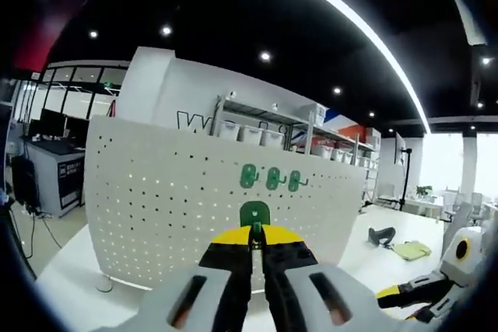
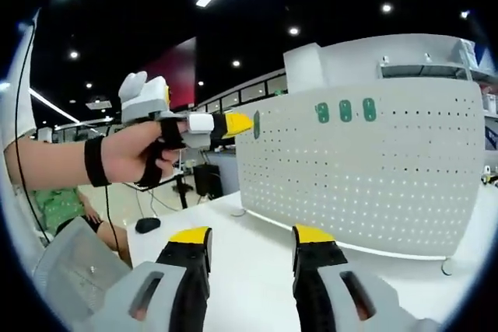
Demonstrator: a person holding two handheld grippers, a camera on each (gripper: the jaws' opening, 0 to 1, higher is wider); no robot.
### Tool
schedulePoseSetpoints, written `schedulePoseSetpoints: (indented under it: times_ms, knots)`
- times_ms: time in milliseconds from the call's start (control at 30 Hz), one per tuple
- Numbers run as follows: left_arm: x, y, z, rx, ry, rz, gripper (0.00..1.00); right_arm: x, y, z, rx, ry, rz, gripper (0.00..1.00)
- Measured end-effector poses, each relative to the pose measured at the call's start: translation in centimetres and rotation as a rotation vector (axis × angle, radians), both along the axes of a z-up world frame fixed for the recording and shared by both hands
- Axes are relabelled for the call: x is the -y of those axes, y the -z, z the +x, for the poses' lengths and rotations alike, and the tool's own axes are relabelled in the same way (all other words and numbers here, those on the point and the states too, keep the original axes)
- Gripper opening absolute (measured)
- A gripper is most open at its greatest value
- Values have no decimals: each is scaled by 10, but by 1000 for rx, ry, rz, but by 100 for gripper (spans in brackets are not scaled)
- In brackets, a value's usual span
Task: Insert the hook assembly into the mounting plate slot until the hook locks in place.
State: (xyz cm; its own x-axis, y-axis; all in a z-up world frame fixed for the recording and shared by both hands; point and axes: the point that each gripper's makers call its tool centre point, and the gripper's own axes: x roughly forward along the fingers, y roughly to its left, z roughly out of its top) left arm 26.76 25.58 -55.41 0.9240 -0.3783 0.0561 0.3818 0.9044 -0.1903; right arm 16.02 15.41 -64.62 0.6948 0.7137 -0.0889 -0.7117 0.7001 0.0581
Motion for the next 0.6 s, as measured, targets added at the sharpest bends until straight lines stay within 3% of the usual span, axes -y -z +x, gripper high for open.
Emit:
schedulePoseSetpoints:
  times_ms: [267, 333, 600]
  knots:
    - [-5, -9, 16, 19, -31, 27, 3, 3, 2, 0, -5, 9, 2, 43]
    - [-5, -10, 21, 25, -33, 42, 3, 2, 1, -1, -15, 9, 39, 43]
    - [-3, -14, 38, 39, -53, 95, 3, 3, 3, 0, -10, 9, 15, 43]
